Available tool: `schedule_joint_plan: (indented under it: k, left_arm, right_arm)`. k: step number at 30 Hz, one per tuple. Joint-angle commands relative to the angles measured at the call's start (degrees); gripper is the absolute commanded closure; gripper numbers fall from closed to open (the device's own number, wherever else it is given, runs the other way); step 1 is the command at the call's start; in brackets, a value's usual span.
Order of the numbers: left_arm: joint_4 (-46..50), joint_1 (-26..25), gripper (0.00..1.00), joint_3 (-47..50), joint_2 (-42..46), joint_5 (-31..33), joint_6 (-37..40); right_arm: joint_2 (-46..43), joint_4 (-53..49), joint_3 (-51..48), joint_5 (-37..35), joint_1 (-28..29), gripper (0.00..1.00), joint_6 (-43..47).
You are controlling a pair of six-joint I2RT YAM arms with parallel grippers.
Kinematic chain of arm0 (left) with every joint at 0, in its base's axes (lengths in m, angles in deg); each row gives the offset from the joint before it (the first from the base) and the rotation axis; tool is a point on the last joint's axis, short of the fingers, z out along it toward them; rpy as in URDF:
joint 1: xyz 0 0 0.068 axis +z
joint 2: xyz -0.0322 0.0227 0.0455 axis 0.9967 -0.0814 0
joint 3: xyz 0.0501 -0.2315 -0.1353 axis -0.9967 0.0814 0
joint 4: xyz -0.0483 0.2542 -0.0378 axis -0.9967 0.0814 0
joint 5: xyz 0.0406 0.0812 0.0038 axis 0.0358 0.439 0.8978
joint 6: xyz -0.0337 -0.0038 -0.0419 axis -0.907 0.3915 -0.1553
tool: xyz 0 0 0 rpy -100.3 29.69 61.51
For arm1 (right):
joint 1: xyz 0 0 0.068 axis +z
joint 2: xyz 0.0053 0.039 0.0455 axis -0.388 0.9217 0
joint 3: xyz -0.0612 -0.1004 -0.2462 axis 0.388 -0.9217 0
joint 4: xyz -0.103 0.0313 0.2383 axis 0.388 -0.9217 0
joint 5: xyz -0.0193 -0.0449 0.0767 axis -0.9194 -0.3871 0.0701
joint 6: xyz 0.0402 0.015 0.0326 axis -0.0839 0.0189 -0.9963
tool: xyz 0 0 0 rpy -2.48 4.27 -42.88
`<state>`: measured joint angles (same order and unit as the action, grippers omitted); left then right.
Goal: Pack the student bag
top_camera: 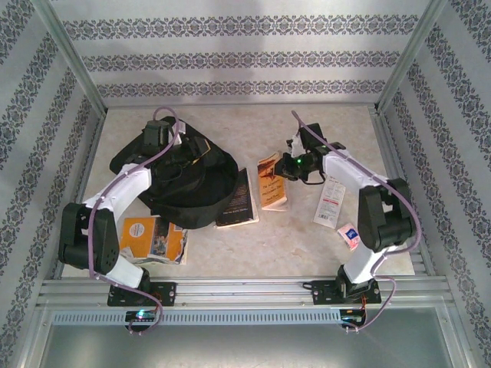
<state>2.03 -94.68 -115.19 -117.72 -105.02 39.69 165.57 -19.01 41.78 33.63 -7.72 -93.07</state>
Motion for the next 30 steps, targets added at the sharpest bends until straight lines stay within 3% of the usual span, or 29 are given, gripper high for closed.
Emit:
schedule_joint_plan:
  k: [1,5,7,11,13,16,21,26,30]
  left_arm:
    - [11.2,-1.8,0.49,-5.9,5.3,7.7,9.6]
    - [24.6,-6.1,0.37,-14.4,7.3,17.7,19.0]
    - [26.8,-7.6,0.26,-15.9,8.6,19.3,20.7]
    - [26.3,-10.2,0.06,-15.3,10.2,15.6,19.3]
    - [25.1,-11.9,0.0,-14.7,10.5,12.9,18.1]
    - [20.4,-13.8,0.0,-12.7,10.9,7.3,15.3]
    - [4.9,-13.9,0.0,-6.0,10.7,-3.6,5.0]
    - [-9.2,-13.9,0.01,-0.8,9.9,-9.3,-4.3]
    - [-19.2,-14.1,0.1,2.2,8.7,-12.4,-10.5]
  right_arm:
    - [-6.5,1.1,-0.8,1.0,-0.3,0.95,-1.7]
    - [-11.8,3.1,-1.2,3.4,-0.1,0.94,-3.3]
    - [-13.8,4.5,-1.3,5.1,0.1,0.94,-4.6]
    - [-17.9,10.0,-2.3,9.0,1.1,0.93,-8.4]
    - [-19.4,12.1,-2.7,9.9,1.8,0.93,-10.0]
    - [-21.2,16.8,-4.0,12.4,3.2,0.92,-13.2]
    - [-23.1,27.0,-7.1,17.8,6.1,0.91,-18.8]
    - [-23.8,33.9,-9.9,21.2,8.2,0.89,-22.7]
    - [-24.7,36.0,-11.1,21.7,8.9,0.89,-23.8]
